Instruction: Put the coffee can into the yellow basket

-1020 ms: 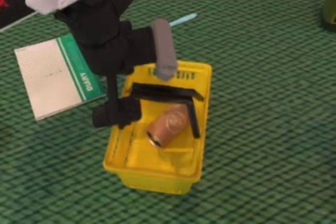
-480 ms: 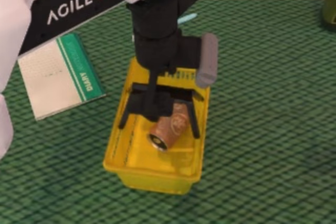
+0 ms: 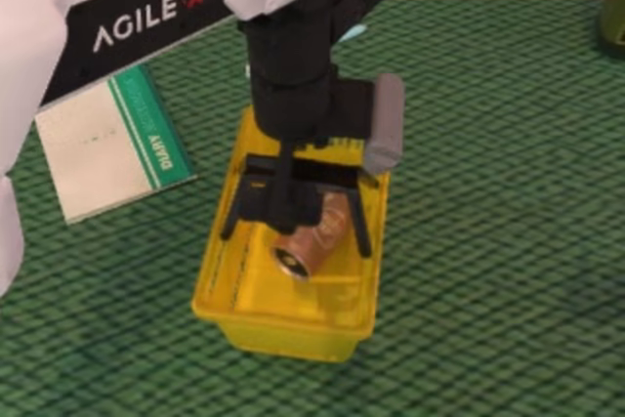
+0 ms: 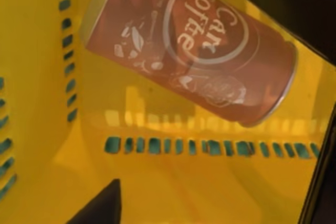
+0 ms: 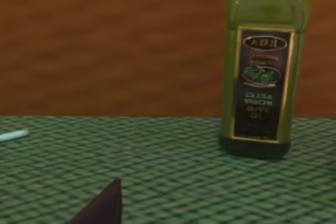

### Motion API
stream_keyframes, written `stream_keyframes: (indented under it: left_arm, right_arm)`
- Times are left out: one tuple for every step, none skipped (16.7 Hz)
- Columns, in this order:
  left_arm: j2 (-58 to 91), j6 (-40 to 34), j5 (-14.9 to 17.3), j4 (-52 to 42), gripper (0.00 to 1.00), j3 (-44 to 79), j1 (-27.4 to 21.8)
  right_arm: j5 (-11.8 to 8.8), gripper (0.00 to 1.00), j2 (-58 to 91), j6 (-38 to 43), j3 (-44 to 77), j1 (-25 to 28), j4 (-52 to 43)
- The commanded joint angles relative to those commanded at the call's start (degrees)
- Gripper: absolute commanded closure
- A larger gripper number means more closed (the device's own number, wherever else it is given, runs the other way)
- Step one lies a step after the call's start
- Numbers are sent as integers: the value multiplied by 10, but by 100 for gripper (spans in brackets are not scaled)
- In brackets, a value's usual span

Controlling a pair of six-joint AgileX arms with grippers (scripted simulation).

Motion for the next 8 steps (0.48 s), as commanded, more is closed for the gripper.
stream_keyframes:
  left_arm:
    - [0,0,0,9,0,-9,0]
    - [0,0,0,16,0,-16,0]
    - [0,0,0,17,0,-18,0]
    - [0,0,0,17,0,-18,0]
    - [0,0,0,17,0,-18,0]
    - [0,0,0,17,0,-18,0]
    - [0,0,0,17,8,-18,0]
    - [0,0,0,17,15,-18,0]
  right_arm:
    - [0,0,0,0,0,0,0]
    - [0,0,0,0,0,0,0]
    - [0,0,0,0,0,0,0]
    - [0,0,0,0,0,0,0]
    - [0,0,0,0,0,0,0]
    - [0,0,0,0,0,0,0]
    - [0,0,0,0,0,0,0]
    - [0,0,0,0,0,0,0]
